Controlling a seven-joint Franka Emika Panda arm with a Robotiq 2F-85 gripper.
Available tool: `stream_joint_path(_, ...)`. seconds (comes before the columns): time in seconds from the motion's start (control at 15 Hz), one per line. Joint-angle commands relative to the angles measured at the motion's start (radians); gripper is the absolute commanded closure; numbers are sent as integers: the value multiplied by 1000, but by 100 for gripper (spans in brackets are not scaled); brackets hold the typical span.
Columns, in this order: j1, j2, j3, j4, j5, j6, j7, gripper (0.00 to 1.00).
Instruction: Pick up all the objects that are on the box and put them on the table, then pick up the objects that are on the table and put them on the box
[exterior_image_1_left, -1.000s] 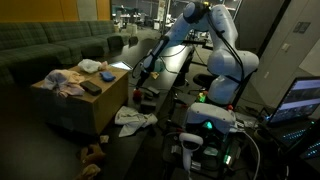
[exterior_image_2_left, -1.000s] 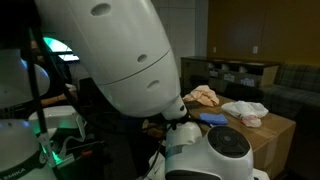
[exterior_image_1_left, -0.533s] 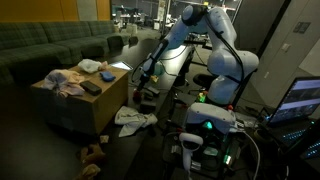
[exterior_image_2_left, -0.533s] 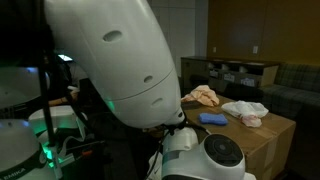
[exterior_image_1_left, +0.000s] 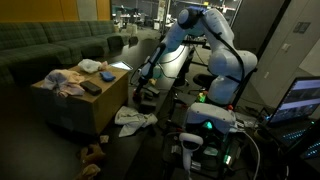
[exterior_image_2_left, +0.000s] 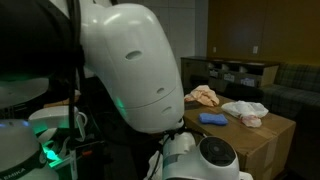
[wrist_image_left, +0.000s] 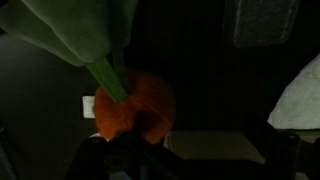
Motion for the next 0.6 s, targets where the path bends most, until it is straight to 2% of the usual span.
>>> stream_joint_path(0.0, 53, 39, -54, 52, -43, 59, 21, 0)
stream_joint_path(0.53, 119, 96, -135, 150, -55, 91, 49, 0)
